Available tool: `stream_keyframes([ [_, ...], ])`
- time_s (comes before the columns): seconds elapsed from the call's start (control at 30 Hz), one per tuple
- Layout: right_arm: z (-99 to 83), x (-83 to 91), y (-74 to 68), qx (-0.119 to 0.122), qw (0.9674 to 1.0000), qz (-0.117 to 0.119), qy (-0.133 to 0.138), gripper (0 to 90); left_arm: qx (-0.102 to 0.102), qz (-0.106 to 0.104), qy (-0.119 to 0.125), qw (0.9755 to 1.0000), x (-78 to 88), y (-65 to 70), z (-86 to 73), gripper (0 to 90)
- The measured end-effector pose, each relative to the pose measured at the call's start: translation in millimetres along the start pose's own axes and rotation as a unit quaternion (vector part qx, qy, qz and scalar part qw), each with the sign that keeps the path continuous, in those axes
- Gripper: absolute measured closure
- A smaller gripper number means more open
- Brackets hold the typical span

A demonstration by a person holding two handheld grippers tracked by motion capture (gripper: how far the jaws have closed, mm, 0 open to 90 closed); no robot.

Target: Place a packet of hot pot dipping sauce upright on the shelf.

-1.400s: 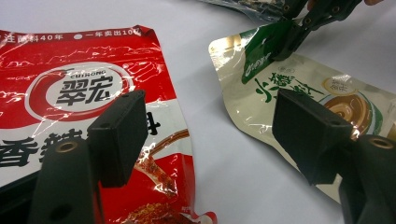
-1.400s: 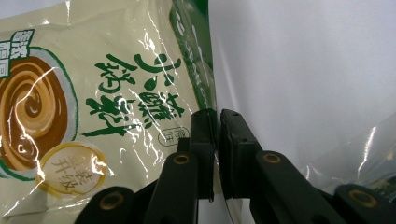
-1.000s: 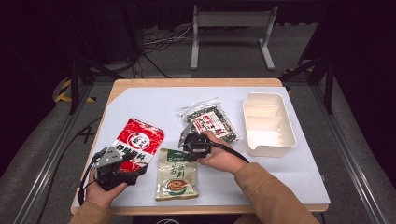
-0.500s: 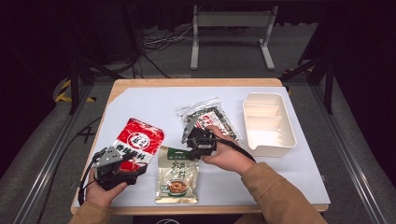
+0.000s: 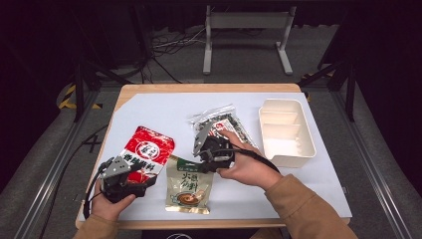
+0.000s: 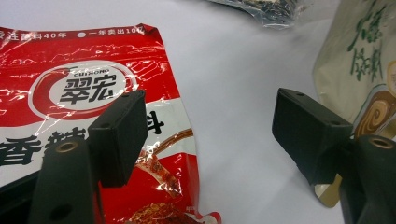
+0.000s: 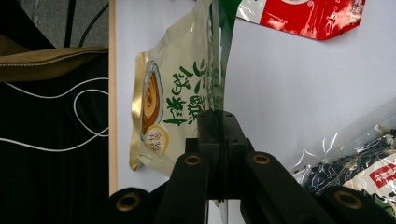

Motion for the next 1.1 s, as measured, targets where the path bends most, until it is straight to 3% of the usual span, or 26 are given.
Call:
stream_keyframes([
  [0.47,18.1,23.1,-19.5,0.037,0.9991,-0.021,-0.005,89.4,-0.003,0.0,0.001,1.0,-0.5,0.5,0.6,27.2],
  [0.7,17.3,32.0,-19.5,0.037,0.9987,-0.032,-0.014,89.4,-0.002,-0.001,0.002,1.0,-0.8,0.8,0.6,27.2],
  [1.1,11.8,62.7,-15.3,0.025,0.9968,-0.073,-0.019,89.4,-0.004,0.001,0.001,1.0,-1.3,-0.2,1.7,27.2],
])
Point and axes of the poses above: each handheld gripper's, and its own axes: x roughly backward along the jaws, z roughly out of its top, y roughly to its right, the point moved 2 cm from there along -x, roughly forward along the jaws, and after that the axes turned 14 degrees about x, right-handed, at the moved point
